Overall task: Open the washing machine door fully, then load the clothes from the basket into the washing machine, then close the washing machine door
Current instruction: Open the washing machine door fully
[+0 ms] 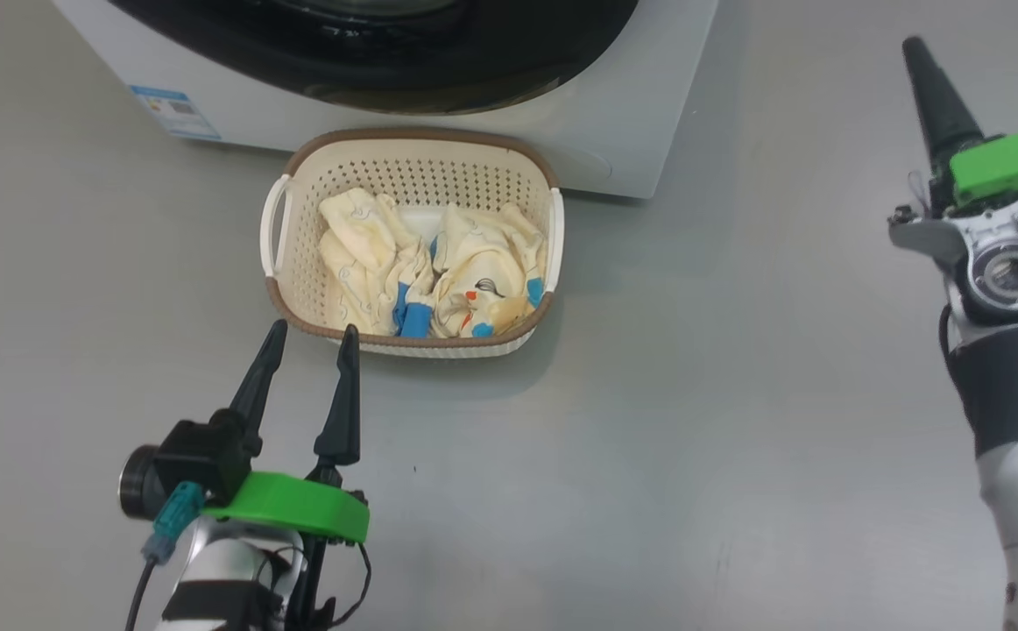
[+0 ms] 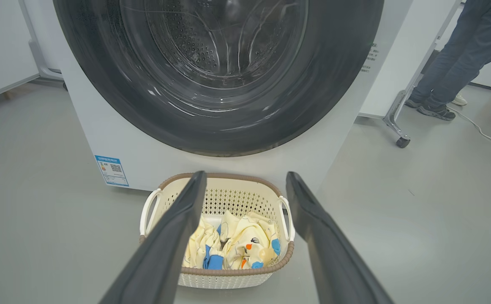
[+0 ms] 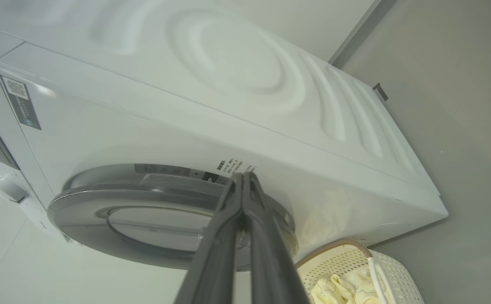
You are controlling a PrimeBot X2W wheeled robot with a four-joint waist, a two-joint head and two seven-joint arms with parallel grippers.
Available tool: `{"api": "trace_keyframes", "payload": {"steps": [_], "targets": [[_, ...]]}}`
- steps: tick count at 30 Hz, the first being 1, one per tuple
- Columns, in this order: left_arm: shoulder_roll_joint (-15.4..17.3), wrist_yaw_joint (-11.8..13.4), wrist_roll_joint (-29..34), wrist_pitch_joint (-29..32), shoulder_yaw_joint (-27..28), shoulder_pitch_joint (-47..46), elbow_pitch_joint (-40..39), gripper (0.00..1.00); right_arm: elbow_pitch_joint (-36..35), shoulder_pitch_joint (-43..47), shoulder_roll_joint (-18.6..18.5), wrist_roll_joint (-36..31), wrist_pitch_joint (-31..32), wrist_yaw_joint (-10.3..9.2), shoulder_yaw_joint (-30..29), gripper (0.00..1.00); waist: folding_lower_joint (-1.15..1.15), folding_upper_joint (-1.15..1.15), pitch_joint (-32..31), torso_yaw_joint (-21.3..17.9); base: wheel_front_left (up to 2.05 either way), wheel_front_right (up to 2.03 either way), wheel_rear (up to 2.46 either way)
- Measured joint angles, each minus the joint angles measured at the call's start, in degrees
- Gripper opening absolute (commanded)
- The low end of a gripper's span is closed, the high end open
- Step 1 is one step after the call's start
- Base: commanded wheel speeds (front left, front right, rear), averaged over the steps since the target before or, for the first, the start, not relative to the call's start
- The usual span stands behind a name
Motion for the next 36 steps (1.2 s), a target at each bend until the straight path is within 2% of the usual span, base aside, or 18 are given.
{"api": "trace_keyframes", "payload": {"steps": [5,17,29,36], "targets": [[0.0,0.6,-1.0,0.0,-1.6,-1.6,-0.3,1.00,0.9,-6.1,-2.2,-0.2,1.3,0.00,1.1,0.00,0.00,0.00,2.6,2.2,0.00,0.00,0.00],[-0.1,1.5,-2.5,-0.4,-4.0,-4.4,-1.2,1.00,3.2,-18.1,-4.8,2.4,7.1,0.00,3.1,0.00,0.00,0.00,7.4,6.5,0.00,0.00,0.00],[-0.1,3.0,-3.0,-0.4,-8.0,-5.6,-1.5,1.00,7.8,-26.1,-4.3,6.1,11.8,0.00,4.5,0.00,-0.01,0.00,10.1,10.0,0.00,0.00,0.00],[-0.1,3.5,-3.6,-0.4,-9.5,-5.8,-1.5,1.00,10.2,-27.4,-4.1,7.5,14.0,0.00,5.2,0.00,-0.01,0.00,10.4,11.1,0.00,0.00,0.00]]}}
